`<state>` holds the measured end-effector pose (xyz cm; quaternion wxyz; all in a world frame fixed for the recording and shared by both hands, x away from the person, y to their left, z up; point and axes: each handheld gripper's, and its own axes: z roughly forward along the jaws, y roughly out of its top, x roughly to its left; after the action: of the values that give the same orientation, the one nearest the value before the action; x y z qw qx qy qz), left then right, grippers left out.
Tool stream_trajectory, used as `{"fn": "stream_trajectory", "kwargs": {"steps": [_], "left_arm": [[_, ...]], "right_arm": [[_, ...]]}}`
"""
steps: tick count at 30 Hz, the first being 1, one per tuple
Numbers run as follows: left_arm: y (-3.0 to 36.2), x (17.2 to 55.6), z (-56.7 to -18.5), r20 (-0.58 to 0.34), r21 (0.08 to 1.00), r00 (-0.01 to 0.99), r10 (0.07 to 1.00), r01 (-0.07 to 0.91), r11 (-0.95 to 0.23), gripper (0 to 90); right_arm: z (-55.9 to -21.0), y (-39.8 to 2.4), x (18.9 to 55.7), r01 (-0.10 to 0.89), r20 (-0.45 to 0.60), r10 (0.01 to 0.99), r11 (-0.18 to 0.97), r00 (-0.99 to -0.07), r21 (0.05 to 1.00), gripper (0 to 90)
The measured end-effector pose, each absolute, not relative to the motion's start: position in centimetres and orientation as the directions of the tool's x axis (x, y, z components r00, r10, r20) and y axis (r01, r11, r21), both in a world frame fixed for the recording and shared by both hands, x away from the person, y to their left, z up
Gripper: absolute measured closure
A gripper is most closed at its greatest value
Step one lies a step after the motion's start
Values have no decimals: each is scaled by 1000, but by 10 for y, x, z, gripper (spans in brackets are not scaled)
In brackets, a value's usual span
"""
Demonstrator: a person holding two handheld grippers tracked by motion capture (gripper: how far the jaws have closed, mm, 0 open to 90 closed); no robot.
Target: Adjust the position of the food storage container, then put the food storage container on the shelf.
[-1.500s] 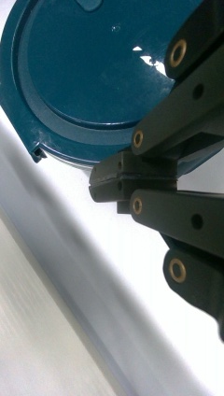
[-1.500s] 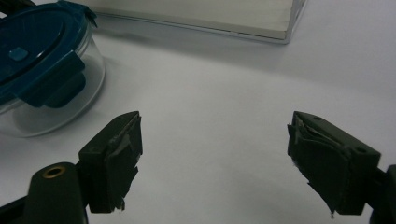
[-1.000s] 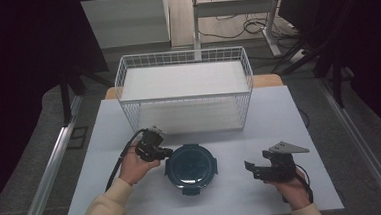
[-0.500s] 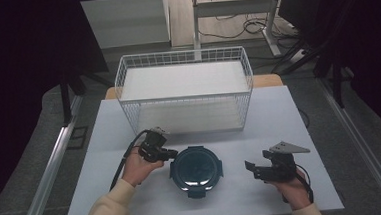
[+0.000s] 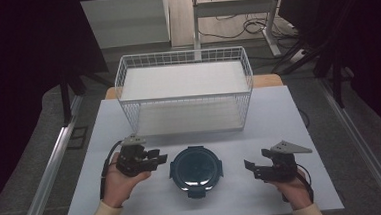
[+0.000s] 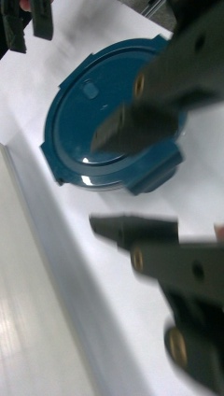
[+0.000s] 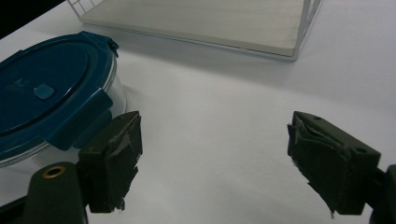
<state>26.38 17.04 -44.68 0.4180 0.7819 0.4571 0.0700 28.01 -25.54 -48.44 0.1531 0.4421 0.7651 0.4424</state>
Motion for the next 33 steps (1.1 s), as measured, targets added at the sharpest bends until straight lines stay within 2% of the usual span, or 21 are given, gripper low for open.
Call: {"fn": "stream_trajectory", "kwargs": {"steps": [3, 8, 24, 33], "left_arm": [[176, 255, -452, -274, 709, 557, 784, 668, -226, 391], [186, 245, -463, -287, 705, 533, 796, 680, -201, 309], [191, 245, -471, -337, 688, 480, 810, 713, -136, 210], [192, 248, -469, -383, 686, 470, 795, 721, -96, 180]], "right_arm": [[-484, -254, 280, 541, 162, 810, 214, -563, 813, 176], [-482, -252, 279, 530, 160, 797, 223, -582, 818, 175], [-480, -246, 278, 526, 166, 781, 232, -602, 818, 174], [-468, -239, 277, 559, 224, 767, 204, -602, 803, 160]]}}
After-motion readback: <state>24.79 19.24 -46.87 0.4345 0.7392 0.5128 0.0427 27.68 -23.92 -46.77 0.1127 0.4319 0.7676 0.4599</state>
